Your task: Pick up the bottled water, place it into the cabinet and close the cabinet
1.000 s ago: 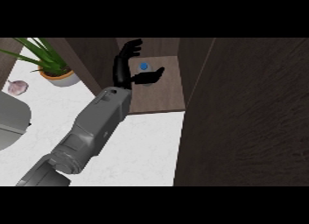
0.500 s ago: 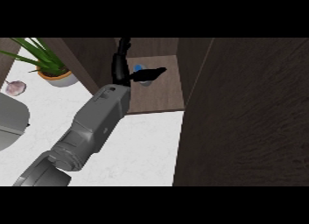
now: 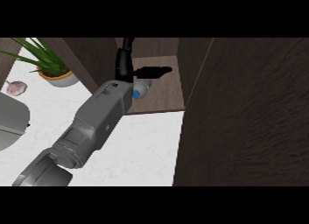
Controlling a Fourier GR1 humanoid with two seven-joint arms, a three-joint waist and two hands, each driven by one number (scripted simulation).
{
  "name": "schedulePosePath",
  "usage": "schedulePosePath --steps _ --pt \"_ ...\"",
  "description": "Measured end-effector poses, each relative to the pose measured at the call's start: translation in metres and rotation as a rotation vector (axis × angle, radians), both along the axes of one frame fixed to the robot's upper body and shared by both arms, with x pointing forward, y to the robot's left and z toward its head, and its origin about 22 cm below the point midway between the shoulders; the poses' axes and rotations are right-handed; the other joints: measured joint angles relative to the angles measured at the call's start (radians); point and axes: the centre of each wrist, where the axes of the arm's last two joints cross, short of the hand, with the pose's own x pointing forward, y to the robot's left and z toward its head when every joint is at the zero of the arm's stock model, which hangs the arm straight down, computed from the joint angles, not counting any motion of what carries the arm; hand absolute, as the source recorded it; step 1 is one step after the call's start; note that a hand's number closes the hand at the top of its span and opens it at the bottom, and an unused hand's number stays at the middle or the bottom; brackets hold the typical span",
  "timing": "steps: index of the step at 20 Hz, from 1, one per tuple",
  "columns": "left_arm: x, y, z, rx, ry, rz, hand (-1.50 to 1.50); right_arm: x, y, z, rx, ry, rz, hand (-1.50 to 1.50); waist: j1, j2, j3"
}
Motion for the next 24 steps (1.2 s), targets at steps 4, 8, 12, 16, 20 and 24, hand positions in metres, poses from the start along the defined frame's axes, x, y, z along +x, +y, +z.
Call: schedulePosePath --steps 4,8,12,16,20,24 --pt "0.002 -0.005 0.009 -0.089 -0.037 -0.133 -1.5 -0.001 0.0 -0.001 0.0 0.002 0.004 -1.5 0.008 -0.005 0.0" --pt "0.0 -0.008 0.01 -0.151 -0.048 -0.212 -1.5 -0.001 -0.001 0.0 0.0 0.009 -0.005 -1.5 0.019 -0.011 0.0" --pt "-0.004 -0.013 0.012 -0.215 -0.057 -0.268 -1.5 -0.002 -0.004 -0.001 -0.016 0.011 -0.013 -1.5 0.031 -0.018 0.0" --pt "-0.015 -0.017 0.009 -0.265 -0.048 -0.311 -1.5 -0.002 -0.006 -0.001 -0.018 0.015 -0.023 -1.5 0.054 -0.025 0.001" --pt "-0.034 -0.023 0.005 -0.299 -0.038 -0.347 1.5 -0.001 -0.006 0.0 -0.024 0.023 -0.031 -1.5 0.074 -0.03 0.001" --pt "-0.059 -0.017 -0.006 -0.323 -0.026 -0.36 1.5 0.0 -0.003 0.003 -0.033 0.025 -0.009 -1.5 0.085 -0.032 0.0"
